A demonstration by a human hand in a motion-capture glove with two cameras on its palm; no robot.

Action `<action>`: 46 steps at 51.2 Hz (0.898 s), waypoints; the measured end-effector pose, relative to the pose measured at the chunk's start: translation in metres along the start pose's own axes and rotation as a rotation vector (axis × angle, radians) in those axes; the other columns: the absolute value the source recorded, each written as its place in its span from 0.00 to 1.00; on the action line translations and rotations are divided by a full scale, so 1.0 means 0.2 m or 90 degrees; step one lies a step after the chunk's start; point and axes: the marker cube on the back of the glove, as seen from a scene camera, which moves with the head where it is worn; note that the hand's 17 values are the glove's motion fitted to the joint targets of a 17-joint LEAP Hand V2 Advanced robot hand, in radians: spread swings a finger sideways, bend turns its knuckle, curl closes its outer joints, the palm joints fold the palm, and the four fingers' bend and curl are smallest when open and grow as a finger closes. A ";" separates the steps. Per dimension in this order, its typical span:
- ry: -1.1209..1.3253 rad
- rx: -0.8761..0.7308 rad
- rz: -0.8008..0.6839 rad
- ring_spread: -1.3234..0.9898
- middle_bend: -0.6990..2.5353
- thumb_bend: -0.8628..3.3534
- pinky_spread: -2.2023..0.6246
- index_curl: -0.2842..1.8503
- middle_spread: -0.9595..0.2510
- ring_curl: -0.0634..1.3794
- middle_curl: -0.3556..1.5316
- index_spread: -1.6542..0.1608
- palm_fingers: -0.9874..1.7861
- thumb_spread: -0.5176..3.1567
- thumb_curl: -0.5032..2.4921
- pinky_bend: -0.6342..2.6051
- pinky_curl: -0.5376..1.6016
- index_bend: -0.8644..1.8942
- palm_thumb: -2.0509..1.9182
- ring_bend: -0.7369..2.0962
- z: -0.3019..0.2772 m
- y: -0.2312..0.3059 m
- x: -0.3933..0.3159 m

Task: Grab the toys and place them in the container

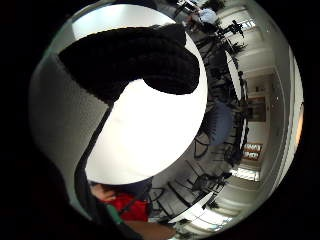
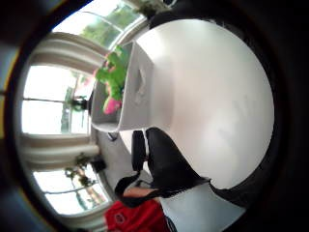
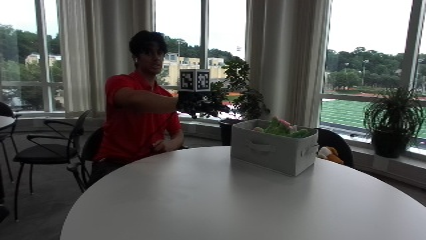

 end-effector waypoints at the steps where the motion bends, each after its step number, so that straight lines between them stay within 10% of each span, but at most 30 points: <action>1: -0.001 -0.004 -0.029 0.59 0.26 0.19 0.82 0.33 0.72 0.21 0.32 0.68 0.31 0.45 0.27 0.56 0.40 0.37 0.51 0.32 0.00 0.00 0.01; 46: -0.055 -0.006 -0.011 0.58 0.26 0.19 0.82 0.27 0.72 0.20 0.32 0.70 0.30 0.44 0.26 0.55 0.40 0.36 0.50 0.32 0.13 0.27 0.17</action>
